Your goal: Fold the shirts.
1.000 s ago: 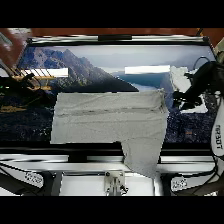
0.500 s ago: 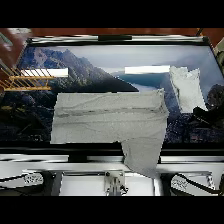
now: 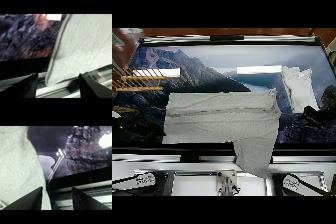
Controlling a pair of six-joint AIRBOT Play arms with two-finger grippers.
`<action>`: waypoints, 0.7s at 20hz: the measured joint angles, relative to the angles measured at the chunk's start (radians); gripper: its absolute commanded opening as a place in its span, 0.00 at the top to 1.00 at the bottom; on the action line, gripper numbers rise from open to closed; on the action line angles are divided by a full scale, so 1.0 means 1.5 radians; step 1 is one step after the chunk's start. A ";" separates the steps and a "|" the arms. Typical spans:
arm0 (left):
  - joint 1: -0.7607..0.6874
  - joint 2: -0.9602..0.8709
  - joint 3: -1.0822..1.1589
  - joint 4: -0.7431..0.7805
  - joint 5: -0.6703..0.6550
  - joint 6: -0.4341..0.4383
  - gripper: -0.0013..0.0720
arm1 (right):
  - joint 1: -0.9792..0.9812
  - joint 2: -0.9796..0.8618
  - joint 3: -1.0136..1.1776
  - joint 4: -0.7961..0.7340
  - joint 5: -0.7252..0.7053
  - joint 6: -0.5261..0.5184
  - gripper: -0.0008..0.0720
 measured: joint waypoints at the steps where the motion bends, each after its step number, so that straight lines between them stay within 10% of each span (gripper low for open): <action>1: -0.003 0.000 -0.007 -0.003 -0.001 0.001 0.17 | 0.000 0.000 -0.001 0.000 0.000 0.000 0.29; 5: -0.008 0.001 -0.044 -0.025 0.017 0.002 0.55 | 0.000 0.000 -0.001 0.003 0.008 0.000 0.29; 7: -0.009 -0.001 -0.060 -0.047 0.047 0.003 0.93 | 0.000 0.000 -0.001 0.003 0.007 0.000 0.29; 14: -0.011 0.002 -0.072 -0.090 0.077 0.007 0.93 | 0.000 0.001 -0.065 -0.001 -0.019 -0.022 0.28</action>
